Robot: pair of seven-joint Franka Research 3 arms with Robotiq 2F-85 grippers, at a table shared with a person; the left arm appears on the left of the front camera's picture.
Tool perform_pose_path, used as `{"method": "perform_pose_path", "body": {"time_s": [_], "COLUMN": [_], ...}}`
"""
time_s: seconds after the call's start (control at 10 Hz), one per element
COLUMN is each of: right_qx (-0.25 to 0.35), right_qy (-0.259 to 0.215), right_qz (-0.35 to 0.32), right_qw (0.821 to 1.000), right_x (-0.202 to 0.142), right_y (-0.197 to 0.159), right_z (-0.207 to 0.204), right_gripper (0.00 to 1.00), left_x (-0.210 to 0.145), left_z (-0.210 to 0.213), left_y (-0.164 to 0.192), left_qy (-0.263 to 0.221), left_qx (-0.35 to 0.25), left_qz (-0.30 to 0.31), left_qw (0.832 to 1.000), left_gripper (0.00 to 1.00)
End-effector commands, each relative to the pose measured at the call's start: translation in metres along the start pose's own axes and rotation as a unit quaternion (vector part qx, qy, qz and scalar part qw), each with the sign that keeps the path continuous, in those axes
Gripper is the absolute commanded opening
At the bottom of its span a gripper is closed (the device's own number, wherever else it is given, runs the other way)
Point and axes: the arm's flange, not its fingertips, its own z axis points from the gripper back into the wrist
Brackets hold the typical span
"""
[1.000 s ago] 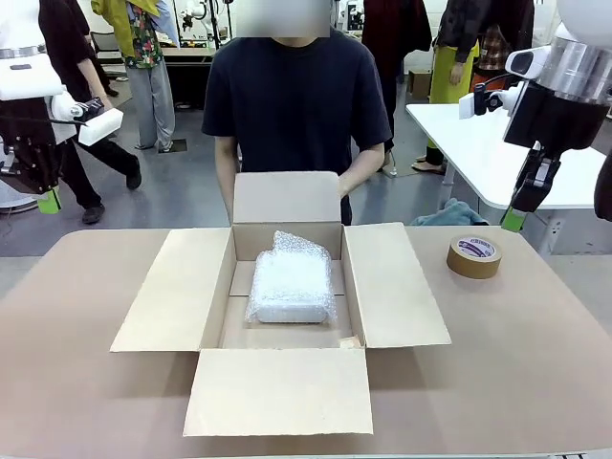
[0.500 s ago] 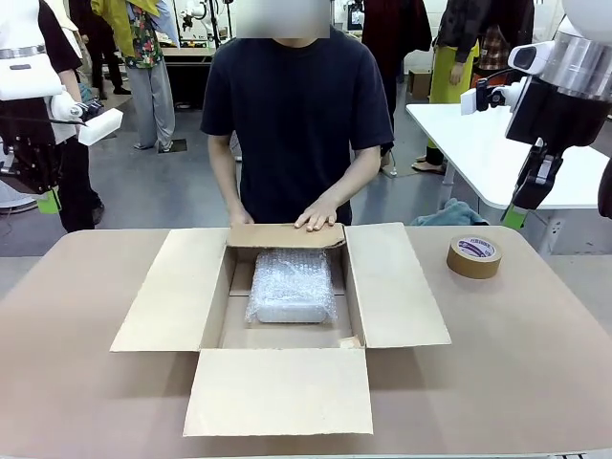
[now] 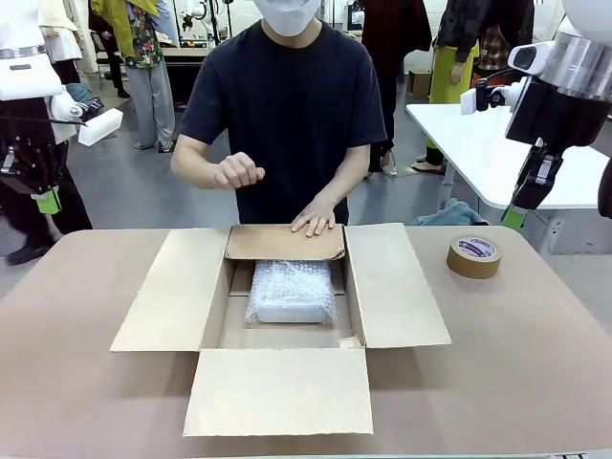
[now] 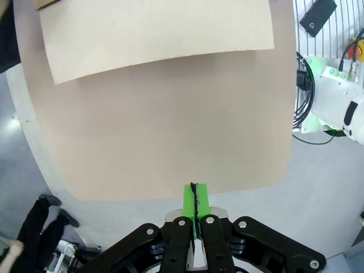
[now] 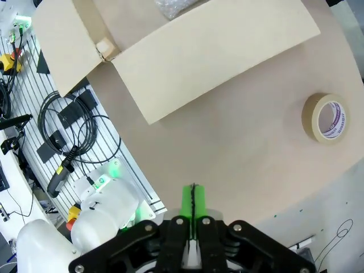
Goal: Wrap the clocks to prevent damage.
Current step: Push the right (or left) flap of the Package Box to close it.
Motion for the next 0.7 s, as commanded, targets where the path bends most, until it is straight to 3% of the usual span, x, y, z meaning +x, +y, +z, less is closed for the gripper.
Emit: {"method": "perform_pose_path", "body": {"time_s": [0.0,0.6], "right_qx": [-0.004,-0.004], "right_qy": [0.000,0.000], "right_qz": [-0.003,-0.003], "right_qw": [1.000,1.000], "right_x": [0.0008,0.0008], "right_y": [0.0010,0.0010], "right_z": [-0.0010,-0.0010], "right_gripper": [0.01,0.01], "left_x": [0.0015,0.0015], "left_z": [0.0005,0.0005], "left_y": [-0.0002,-0.0002], "left_qy": [-0.006,-0.006], "left_qx": [-0.001,-0.001], "left_qz": [0.012,0.012], "left_qw": [1.000,1.000], "left_gripper": [0.00,0.00]}}
